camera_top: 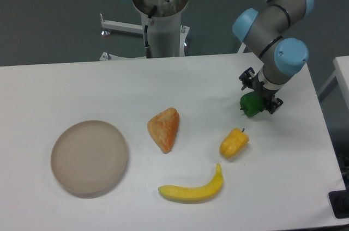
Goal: Pick up the green pepper from the table
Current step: 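Lower the open gripper around the green pepper and close it, then lift the held green pepper off the table and carry it aside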
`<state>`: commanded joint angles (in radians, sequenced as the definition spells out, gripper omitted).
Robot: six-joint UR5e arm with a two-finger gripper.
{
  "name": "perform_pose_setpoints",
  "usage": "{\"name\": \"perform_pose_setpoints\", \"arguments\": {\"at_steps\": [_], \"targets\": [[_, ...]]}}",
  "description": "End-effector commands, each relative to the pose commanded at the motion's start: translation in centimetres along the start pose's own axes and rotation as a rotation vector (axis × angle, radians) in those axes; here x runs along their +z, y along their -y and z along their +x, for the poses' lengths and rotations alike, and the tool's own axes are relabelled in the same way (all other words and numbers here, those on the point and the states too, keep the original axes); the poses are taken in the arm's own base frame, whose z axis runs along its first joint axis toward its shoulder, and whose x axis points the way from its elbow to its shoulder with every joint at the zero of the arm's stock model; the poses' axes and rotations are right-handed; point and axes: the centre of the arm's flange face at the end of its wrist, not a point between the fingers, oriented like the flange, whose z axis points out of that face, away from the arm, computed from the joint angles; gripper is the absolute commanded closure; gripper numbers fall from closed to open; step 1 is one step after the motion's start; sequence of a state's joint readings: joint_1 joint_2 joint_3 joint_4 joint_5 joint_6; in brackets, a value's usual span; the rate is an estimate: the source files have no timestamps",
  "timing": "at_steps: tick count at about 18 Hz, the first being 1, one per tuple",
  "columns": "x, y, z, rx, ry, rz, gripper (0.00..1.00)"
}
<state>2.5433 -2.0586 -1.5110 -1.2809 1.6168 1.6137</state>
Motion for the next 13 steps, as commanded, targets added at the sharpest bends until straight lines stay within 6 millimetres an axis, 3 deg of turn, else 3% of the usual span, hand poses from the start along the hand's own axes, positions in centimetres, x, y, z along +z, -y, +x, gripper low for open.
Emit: {"name": "perform_pose_setpoints", "arguments": {"at_steps": [5, 11, 13], "targets": [[-1.5, -0.2, -0.6, -0.003, 0.026, -0.001, 0.64], [-7.0, 0.5, -4.0, 0.010, 0.142, 0.008, 0.64], [-8.8, 1.8, -5.6, 0.028, 0.188, 0.005, 0.64]]}}
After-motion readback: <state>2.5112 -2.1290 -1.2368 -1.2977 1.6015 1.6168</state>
